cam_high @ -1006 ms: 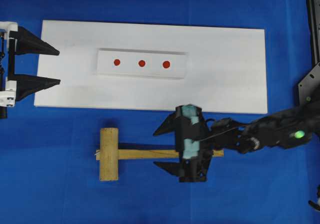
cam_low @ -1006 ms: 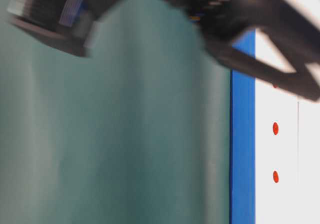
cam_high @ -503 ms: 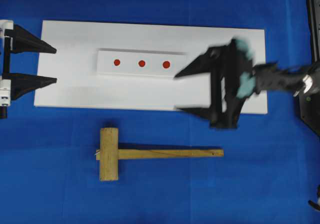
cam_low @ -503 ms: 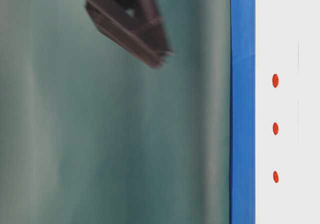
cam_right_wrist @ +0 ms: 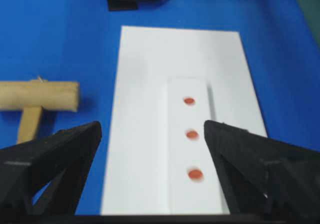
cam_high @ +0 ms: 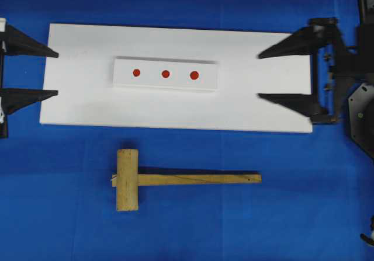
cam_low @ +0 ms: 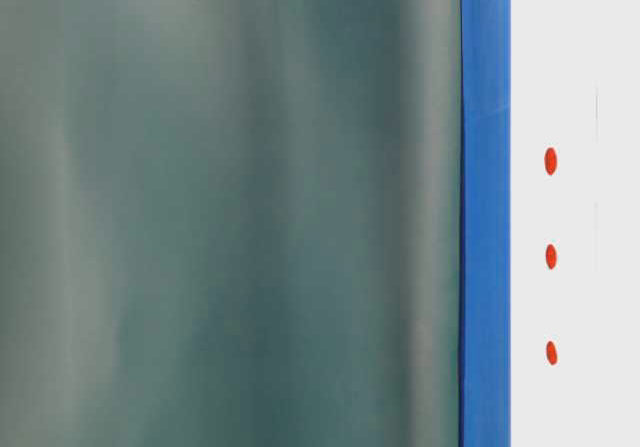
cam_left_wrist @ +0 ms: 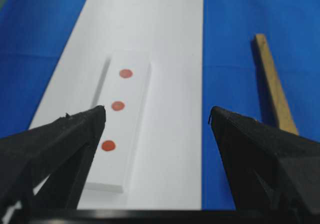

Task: Hit the mark with a hammer.

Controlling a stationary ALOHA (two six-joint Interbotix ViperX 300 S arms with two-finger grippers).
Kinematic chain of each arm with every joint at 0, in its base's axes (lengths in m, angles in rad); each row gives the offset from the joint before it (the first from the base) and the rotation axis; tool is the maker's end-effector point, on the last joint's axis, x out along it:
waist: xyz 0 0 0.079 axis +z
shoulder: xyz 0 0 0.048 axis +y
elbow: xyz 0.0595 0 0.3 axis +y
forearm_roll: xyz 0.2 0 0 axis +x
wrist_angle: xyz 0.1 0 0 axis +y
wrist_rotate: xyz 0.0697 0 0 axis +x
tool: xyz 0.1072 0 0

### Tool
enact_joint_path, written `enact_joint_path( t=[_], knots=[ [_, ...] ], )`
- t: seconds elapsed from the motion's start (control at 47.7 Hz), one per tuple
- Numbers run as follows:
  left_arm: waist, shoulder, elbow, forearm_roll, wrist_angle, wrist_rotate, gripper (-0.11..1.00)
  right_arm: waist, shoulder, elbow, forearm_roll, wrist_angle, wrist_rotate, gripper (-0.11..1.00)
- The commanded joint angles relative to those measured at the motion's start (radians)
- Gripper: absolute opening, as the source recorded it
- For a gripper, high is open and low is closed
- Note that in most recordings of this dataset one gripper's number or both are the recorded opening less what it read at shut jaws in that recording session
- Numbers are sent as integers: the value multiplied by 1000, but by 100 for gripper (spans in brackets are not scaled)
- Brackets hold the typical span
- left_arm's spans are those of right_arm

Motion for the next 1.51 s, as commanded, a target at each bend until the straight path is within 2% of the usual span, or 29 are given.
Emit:
enact_joint_path(
  t=[0.0, 0.335, 0.587, 0.964, 1.488],
  knots=[
    [-5, -18, 0, 2, -6, 21, 83, -18, -66, 43, -2, -3, -2, 88],
    [-6, -140, 95, 0, -6, 37, 83, -21, -268, 247, 0, -5, -6, 88],
    [-11, -184, 141, 0, -26, 37, 82, -21, -345, 334, 11, -12, -3, 87],
    [-14, -186, 158, 0, -25, 38, 80, -14, -448, 374, 38, -21, 0, 87],
    [-29, -206, 164, 0, -23, 38, 80, -12, -445, 382, 51, -29, 0, 87]
  ],
)
